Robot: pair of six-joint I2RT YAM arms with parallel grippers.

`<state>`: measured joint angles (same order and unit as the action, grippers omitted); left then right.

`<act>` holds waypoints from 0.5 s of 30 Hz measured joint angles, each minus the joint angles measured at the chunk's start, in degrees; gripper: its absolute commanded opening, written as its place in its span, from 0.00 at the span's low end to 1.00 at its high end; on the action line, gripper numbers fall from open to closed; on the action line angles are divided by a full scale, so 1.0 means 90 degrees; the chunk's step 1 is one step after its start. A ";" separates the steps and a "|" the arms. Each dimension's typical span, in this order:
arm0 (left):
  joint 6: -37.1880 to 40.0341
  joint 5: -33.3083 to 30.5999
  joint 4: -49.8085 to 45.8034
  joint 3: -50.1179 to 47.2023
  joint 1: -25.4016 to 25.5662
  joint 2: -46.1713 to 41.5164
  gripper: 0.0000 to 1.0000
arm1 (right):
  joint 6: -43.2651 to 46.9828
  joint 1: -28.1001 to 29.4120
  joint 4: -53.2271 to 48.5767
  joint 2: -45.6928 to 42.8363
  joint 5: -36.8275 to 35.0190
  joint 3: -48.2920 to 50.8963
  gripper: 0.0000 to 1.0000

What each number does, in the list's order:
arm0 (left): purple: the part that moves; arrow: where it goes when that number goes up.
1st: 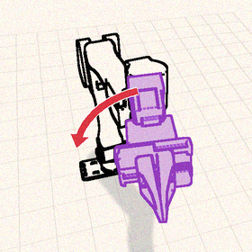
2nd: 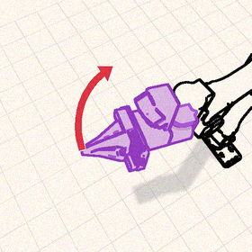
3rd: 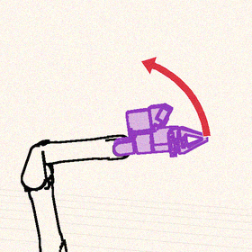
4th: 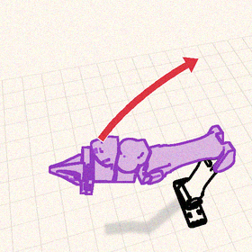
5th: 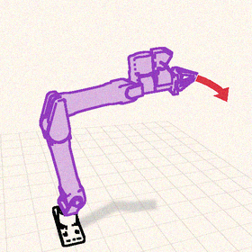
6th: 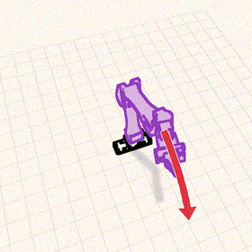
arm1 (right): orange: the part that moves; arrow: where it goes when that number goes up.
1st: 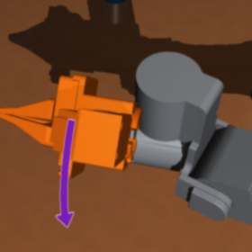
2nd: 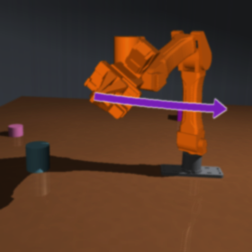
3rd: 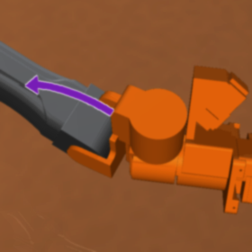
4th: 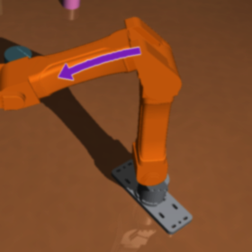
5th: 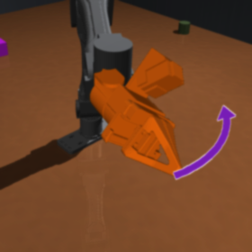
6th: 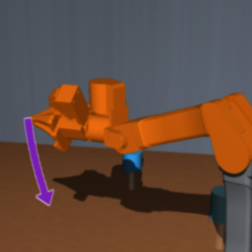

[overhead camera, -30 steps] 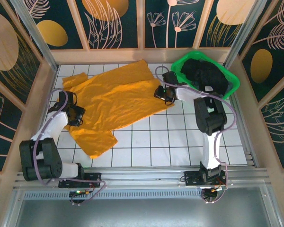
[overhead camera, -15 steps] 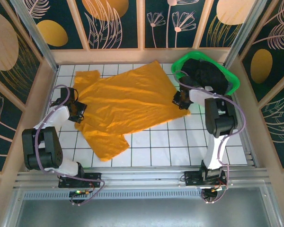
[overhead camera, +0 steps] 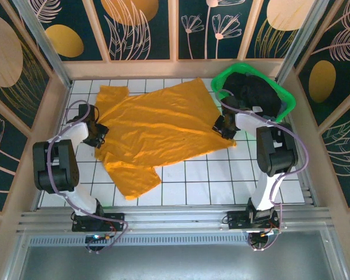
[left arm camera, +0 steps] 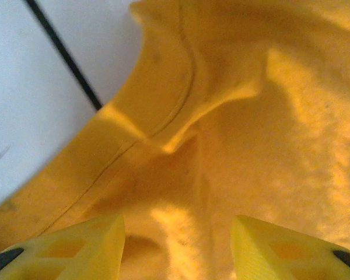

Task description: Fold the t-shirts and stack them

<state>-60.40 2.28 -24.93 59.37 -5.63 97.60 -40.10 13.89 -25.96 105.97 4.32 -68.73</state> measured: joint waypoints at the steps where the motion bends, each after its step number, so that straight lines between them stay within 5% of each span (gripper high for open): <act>1: 0.0046 -0.0051 0.0010 0.0126 0.0000 0.0131 0.50 | 0.0051 0.0000 0.0005 -0.0070 0.0000 0.0000 0.43; 15: 0.1098 -0.0471 -0.0163 0.2433 -0.0027 0.2276 0.51 | 0.0423 0.0090 0.0027 -0.0415 0.0029 0.0000 0.43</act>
<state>-50.52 -1.96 -26.39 81.28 -5.87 118.08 -36.29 14.70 -25.71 102.24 4.58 -68.73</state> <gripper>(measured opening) 0.503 0.433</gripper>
